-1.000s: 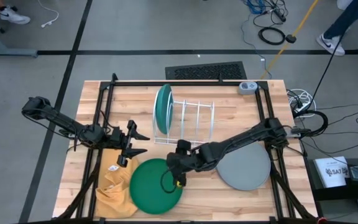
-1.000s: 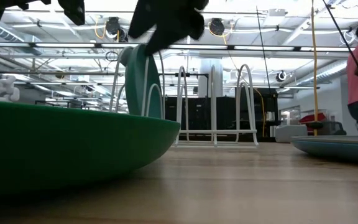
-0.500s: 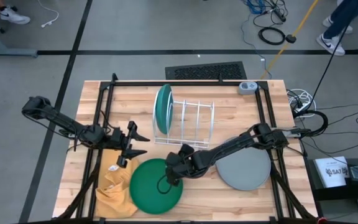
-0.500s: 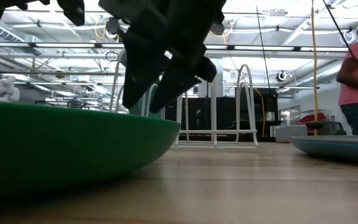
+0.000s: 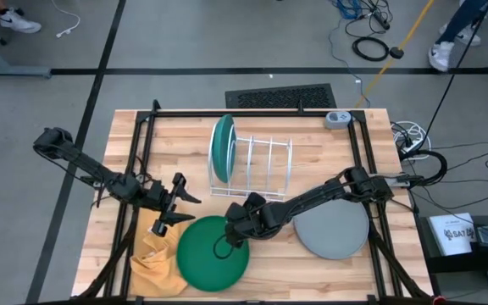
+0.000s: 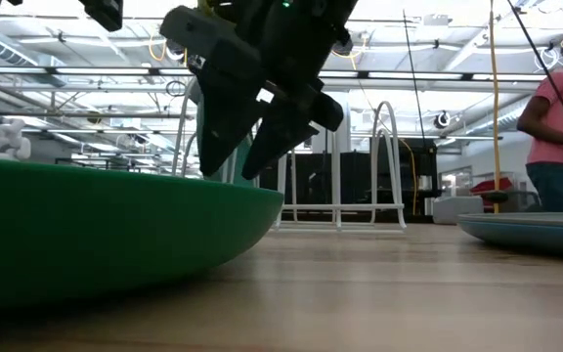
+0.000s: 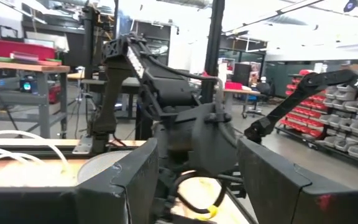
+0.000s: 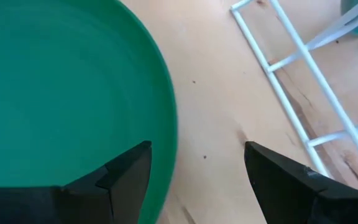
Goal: Sort dishes
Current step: Put the green plate in the white dish rack
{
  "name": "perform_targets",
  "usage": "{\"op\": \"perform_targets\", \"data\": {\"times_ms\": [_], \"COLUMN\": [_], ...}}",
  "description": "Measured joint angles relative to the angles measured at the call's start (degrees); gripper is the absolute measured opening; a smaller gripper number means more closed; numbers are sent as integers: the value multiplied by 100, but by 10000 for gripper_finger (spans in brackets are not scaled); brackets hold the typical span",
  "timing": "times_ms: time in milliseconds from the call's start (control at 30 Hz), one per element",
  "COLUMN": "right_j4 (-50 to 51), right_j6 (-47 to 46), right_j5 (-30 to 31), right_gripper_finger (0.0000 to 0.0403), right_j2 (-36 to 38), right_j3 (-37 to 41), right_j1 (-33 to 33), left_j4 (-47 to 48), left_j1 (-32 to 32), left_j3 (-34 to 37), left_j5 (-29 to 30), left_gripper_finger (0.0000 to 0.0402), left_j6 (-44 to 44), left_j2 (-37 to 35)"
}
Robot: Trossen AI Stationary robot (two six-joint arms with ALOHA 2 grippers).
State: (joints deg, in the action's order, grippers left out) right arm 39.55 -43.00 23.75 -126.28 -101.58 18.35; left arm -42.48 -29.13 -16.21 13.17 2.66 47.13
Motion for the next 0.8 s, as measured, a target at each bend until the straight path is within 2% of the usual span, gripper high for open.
{"op": "perform_targets", "data": {"times_ms": [800], "right_j4": [142], "right_j6": [30], "right_j5": [-911], "right_gripper_finger": [251], "right_j2": [-46], "right_j3": [0], "right_j1": [-103], "left_j4": [-11], "left_j1": [-135], "left_j3": [0], "left_j5": [11], "left_gripper_finger": [217], "left_j6": [0], "left_j2": [-2]}}
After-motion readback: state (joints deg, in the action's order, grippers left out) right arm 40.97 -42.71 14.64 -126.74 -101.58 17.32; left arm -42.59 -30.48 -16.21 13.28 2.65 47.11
